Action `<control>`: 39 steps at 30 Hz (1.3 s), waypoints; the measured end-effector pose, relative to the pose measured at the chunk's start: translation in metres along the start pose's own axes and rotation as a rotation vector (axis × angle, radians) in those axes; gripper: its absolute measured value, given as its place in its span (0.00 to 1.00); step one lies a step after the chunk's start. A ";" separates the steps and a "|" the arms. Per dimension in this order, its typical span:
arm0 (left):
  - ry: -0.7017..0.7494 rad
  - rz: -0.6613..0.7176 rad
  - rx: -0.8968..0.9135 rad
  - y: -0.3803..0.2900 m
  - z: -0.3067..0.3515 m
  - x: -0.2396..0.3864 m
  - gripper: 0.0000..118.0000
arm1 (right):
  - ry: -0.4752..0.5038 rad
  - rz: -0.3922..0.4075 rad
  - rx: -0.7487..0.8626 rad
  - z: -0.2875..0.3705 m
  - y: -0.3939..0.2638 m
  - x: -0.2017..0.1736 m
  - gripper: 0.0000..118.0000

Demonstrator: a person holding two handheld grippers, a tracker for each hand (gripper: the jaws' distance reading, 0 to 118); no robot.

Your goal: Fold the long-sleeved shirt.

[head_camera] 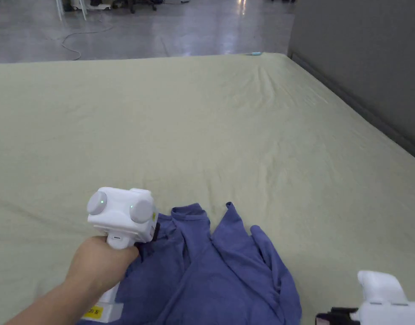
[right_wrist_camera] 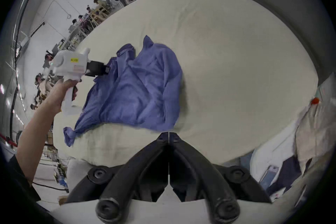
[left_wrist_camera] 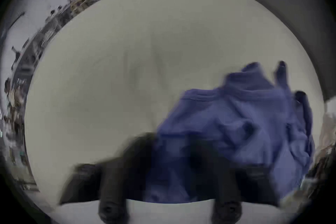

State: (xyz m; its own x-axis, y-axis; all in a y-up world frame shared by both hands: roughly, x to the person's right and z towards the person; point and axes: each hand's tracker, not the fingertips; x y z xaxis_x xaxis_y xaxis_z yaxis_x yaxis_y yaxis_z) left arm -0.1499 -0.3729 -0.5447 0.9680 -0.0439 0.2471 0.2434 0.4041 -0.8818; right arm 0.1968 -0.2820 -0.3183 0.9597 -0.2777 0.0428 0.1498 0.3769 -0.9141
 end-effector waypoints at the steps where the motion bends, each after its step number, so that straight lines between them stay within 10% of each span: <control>1: 0.044 -0.047 -0.006 -0.003 0.007 0.008 0.00 | -0.003 0.015 -0.004 -0.007 0.020 -0.003 0.22; 2: 0.065 -0.046 -0.003 -0.004 0.012 0.012 0.00 | -0.037 0.054 0.003 -0.015 0.043 -0.007 0.76; 3: 0.043 -0.032 -0.009 -0.005 0.016 0.013 0.00 | -0.067 0.076 0.014 -0.027 0.064 -0.011 1.00; 5: 0.038 0.023 0.054 0.001 0.022 -0.006 0.00 | -0.017 0.069 0.157 -0.057 0.104 -0.019 0.97; 11: -0.012 0.108 0.044 -0.007 0.048 -0.029 0.00 | -0.138 0.017 -0.183 -0.169 0.166 -0.014 0.89; 15: -0.048 0.150 0.050 -0.016 0.069 -0.039 0.00 | -0.193 0.067 -0.130 -0.161 0.152 -0.017 0.03; 18: -0.060 0.174 0.081 -0.020 0.099 -0.053 0.00 | -0.060 -0.022 -0.096 -0.109 0.147 0.001 0.01; 28: 0.049 0.213 0.400 0.001 0.297 -0.119 0.00 | -0.026 0.110 0.295 0.124 0.167 -0.003 0.01; 39: 0.168 0.350 0.564 0.097 0.419 -0.200 0.00 | -0.016 0.052 0.441 0.207 0.344 -0.052 0.01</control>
State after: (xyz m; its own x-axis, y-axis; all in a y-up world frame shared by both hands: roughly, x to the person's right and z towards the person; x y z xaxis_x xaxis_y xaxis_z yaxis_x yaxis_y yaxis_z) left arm -0.3453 0.0580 -0.5109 0.9914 0.0533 -0.1197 -0.1103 0.8327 -0.5427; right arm 0.2479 0.0448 -0.5513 0.9717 -0.2361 0.0101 0.1847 0.7321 -0.6557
